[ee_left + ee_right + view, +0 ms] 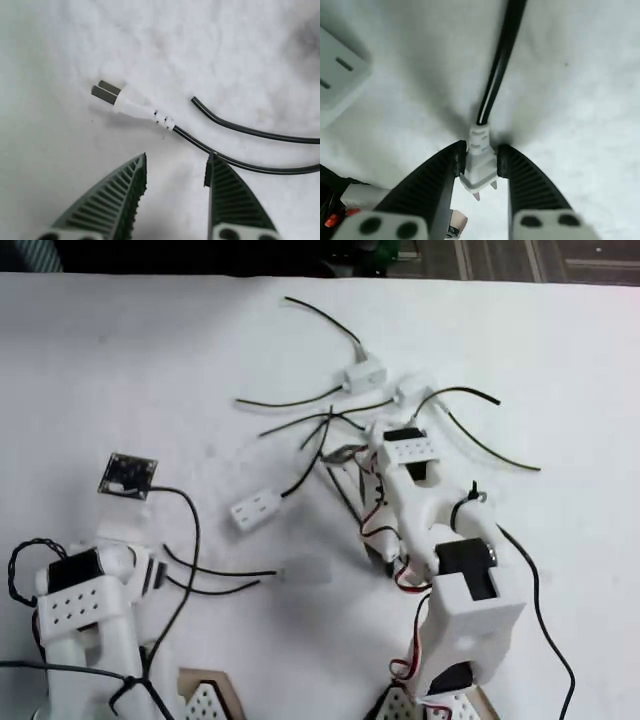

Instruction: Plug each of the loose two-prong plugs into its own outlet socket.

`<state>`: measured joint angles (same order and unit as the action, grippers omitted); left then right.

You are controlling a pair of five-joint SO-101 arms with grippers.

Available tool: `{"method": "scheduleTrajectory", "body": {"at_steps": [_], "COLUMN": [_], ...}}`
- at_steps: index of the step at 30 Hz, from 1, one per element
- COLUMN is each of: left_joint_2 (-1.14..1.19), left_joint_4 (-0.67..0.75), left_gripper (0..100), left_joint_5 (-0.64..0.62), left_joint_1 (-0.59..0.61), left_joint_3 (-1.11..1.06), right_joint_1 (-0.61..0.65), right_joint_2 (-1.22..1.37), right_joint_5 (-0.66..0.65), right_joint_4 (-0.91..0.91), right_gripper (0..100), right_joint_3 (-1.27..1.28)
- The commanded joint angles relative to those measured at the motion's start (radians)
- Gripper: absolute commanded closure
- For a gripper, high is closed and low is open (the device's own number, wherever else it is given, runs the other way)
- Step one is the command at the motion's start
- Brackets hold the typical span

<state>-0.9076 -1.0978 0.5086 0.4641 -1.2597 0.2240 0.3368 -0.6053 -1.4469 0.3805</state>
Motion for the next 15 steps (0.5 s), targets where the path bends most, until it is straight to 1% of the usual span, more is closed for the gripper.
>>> {"method": "scheduleTrajectory", "body": {"at_steps": [1,8,15], "left_joint_2": [-0.019,-0.019,-0.019], "left_joint_4": [0.009,0.009,0.009], "left_gripper": [80,80,80], "left_joint_5": [-0.003,-0.003,-0.003], "left_joint_1": [-0.002,-0.002,-0.002], "left_joint_3": [-0.002,-0.002,-0.002], "right_joint_1": [0.004,-0.002,0.001], "right_joint_2": [0.01,0.008,-0.091], "right_joint_5": [-0.008,-0.008,-0.005], "right_joint_4": [0.018,0.01,-0.097], "right_gripper": [97.1,98.1,98.1], "right_joint_3": [-0.003,-0.052,-0.127]}}
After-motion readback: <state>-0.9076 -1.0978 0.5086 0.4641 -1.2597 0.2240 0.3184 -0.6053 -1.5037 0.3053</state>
